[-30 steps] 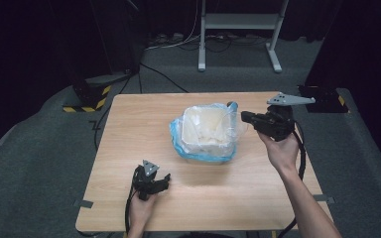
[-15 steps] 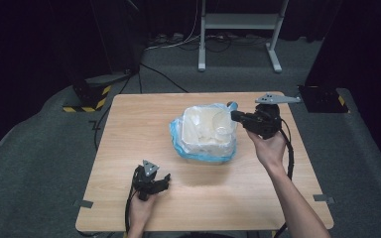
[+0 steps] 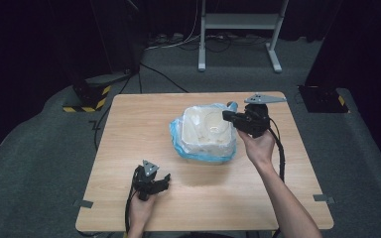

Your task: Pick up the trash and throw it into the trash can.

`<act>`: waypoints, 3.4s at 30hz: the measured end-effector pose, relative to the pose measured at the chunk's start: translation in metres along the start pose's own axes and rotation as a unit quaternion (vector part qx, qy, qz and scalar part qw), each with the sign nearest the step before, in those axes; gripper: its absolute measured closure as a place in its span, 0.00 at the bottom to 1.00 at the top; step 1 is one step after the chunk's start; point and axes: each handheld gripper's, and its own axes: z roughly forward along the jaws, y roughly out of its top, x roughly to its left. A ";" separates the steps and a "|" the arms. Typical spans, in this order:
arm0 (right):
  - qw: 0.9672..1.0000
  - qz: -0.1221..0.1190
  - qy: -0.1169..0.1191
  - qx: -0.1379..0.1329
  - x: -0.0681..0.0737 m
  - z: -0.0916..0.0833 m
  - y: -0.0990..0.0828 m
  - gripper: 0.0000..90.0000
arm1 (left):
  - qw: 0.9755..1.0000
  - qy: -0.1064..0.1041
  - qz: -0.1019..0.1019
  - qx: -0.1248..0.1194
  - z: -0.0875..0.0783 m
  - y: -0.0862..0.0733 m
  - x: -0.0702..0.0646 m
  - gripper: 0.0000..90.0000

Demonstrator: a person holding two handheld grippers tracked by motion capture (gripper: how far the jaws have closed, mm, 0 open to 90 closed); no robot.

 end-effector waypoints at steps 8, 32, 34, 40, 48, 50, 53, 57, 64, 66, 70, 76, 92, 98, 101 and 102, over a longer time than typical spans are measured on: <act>1.000 0.007 -0.003 0.005 -0.004 0.015 -0.008 0.96 | 1.000 0.001 -0.001 -0.001 0.000 0.000 0.000 0.34; 1.000 0.007 -0.028 0.007 -0.008 0.026 -0.021 0.59 | 1.000 0.001 -0.001 -0.001 0.000 0.000 0.000 0.34; 1.000 0.005 -0.029 0.004 -0.008 0.022 -0.021 0.58 | 1.000 0.000 -0.002 -0.001 0.000 0.000 0.000 0.34; 1.000 0.003 -0.027 -0.003 -0.007 0.014 -0.022 0.57 | 1.000 0.001 -0.001 -0.001 0.000 0.000 0.000 0.34; 1.000 0.009 -0.025 -0.010 -0.010 0.001 -0.027 0.57 | 1.000 0.001 -0.001 -0.001 0.000 0.000 0.000 0.34; 1.000 0.011 -0.024 -0.010 -0.011 -0.001 -0.028 0.57 | 1.000 0.000 -0.001 -0.001 0.000 0.000 0.000 0.34; 1.000 0.011 -0.025 -0.010 -0.012 -0.003 -0.030 0.57 | 1.000 0.001 -0.001 -0.001 0.000 0.000 0.000 0.34; 0.999 0.013 -0.027 -0.012 -0.014 -0.008 -0.032 0.57 | 1.000 0.000 -0.001 -0.001 0.000 0.000 0.000 0.34; 0.999 0.018 -0.025 -0.022 -0.017 -0.019 -0.036 0.57 | 1.000 0.000 -0.001 -0.001 0.000 0.000 0.000 0.34; 0.999 0.020 -0.024 -0.023 -0.017 -0.020 -0.037 0.57 | 1.000 0.000 -0.001 -0.001 0.000 0.000 0.000 0.34; 0.999 0.015 -0.027 -0.020 -0.016 -0.025 -0.038 0.56 | 1.000 0.000 -0.001 -0.001 0.000 0.000 0.000 0.34; 0.999 0.010 -0.036 -0.021 -0.018 -0.033 -0.042 0.56 | 1.000 0.000 -0.001 -0.001 0.000 0.000 0.000 0.34; 0.999 0.020 -0.037 -0.029 -0.022 -0.050 -0.052 0.56 | 1.000 0.000 -0.001 -0.001 0.000 0.000 0.000 0.34; 0.999 0.024 -0.036 -0.030 -0.023 -0.057 -0.059 0.56 | 1.000 0.000 -0.001 -0.001 0.000 0.000 0.000 0.34; 0.999 0.024 -0.037 -0.030 -0.024 -0.059 -0.061 0.56 | 1.000 0.000 -0.001 -0.001 0.000 0.000 0.000 0.34; 0.998 0.025 -0.038 -0.032 -0.024 -0.061 -0.064 0.56 | 1.000 0.000 -0.001 -0.001 0.000 0.000 0.000 0.34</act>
